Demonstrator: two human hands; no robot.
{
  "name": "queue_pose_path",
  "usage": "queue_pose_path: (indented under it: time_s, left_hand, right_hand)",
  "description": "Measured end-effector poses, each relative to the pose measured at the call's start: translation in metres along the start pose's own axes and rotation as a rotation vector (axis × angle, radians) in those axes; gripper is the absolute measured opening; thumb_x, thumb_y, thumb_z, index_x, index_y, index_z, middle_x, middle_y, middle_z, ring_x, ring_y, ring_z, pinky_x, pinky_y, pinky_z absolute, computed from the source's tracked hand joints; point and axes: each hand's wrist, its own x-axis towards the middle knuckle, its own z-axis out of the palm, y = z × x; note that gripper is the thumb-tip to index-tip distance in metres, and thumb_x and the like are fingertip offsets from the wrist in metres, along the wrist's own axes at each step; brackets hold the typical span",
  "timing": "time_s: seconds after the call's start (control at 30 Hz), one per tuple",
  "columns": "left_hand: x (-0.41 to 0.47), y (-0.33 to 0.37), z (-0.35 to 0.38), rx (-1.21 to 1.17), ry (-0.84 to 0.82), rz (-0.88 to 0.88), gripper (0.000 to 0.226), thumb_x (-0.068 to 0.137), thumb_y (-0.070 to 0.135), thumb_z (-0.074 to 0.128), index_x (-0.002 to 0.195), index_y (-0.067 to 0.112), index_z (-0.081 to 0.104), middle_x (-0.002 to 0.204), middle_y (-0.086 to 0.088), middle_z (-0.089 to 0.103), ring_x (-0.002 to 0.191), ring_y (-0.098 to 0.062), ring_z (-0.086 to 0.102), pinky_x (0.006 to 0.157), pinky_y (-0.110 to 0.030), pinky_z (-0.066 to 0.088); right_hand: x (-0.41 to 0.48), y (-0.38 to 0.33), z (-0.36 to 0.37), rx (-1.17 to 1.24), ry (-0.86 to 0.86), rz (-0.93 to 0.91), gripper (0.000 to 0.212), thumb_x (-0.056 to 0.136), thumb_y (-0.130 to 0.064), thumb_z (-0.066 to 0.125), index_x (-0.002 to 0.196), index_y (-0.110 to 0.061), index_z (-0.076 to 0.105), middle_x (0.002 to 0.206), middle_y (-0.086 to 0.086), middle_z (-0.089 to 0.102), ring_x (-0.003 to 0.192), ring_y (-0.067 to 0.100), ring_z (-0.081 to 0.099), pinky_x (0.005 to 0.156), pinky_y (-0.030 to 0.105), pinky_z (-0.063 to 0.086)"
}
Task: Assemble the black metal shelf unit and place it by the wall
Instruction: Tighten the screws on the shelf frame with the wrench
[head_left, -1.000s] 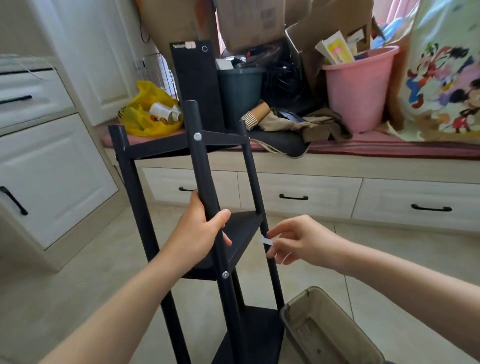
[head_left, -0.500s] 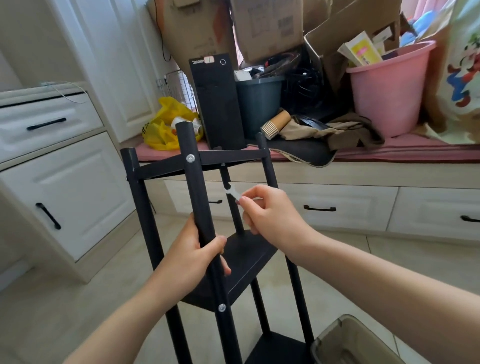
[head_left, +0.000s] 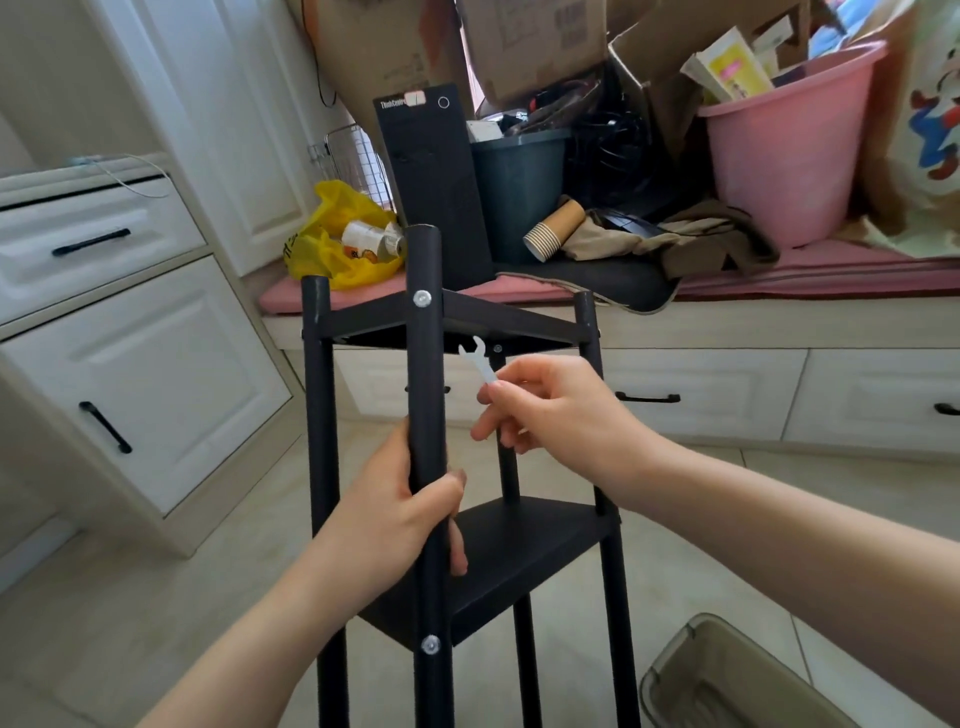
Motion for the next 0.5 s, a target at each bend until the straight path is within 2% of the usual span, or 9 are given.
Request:
queue_pose_path:
  time_s: [0.1,0.27,0.33,0.43,0.5]
  left_hand:
    - [-0.001,0.0,0.006,-0.009,-0.006,0.034,0.02,0.1,0.008,0.052,0.091,0.024,0.044,0.06,-0.005,0.055,0.05,-0.036,0.067,0.052,-0.034,0.054]
    - [-0.001,0.006,0.023,-0.055,-0.042,0.094,0.025,0.1,0.011,0.056,0.094,0.033,0.044,0.057,-0.004,0.06,0.05,-0.031,0.067,0.053,-0.026,0.053]
    - [0.0,0.009,0.029,-0.051,-0.078,0.121,0.021,0.1,0.014,0.057,0.098,0.031,0.045,0.056,-0.007,0.064,0.051,-0.031,0.067,0.057,-0.026,0.054]
    - [0.004,0.01,0.033,-0.072,-0.081,0.154,0.017,0.1,0.014,0.059,0.097,0.027,0.047,0.058,-0.008,0.063,0.05,-0.033,0.066,0.058,-0.035,0.058]
    - [0.006,0.011,0.034,-0.075,-0.075,0.175,0.016,0.099,0.014,0.059,0.095,0.025,0.048,0.06,-0.008,0.061,0.049,-0.033,0.066,0.06,-0.045,0.06]
  right_hand:
    - [-0.002,0.002,-0.001,-0.025,0.035,0.027,0.017,0.099,-0.017,0.056,0.091,-0.012,0.07,0.075,0.0,0.072,0.063,0.009,0.059,0.062,0.024,0.053]
    - [-0.003,0.005,-0.004,-0.055,0.138,0.038,0.017,0.097,-0.022,0.057,0.093,-0.017,0.073,0.064,-0.017,0.058,0.067,0.008,0.055,0.059,0.022,0.051]
    - [-0.004,0.004,-0.007,-0.041,0.177,0.027,0.017,0.098,-0.022,0.056,0.095,-0.018,0.072,0.067,-0.016,0.056,0.071,0.009,0.055,0.06,0.024,0.052]
    - [-0.004,0.005,-0.015,-0.056,0.25,0.005,0.017,0.097,-0.024,0.058,0.096,-0.018,0.074,0.07,-0.013,0.056,0.078,0.01,0.056,0.071,0.034,0.054]
    - [-0.005,0.006,-0.02,-0.064,0.278,-0.01,0.018,0.096,-0.025,0.059,0.097,-0.018,0.075,0.074,-0.014,0.061,0.08,0.007,0.057,0.075,0.03,0.049]
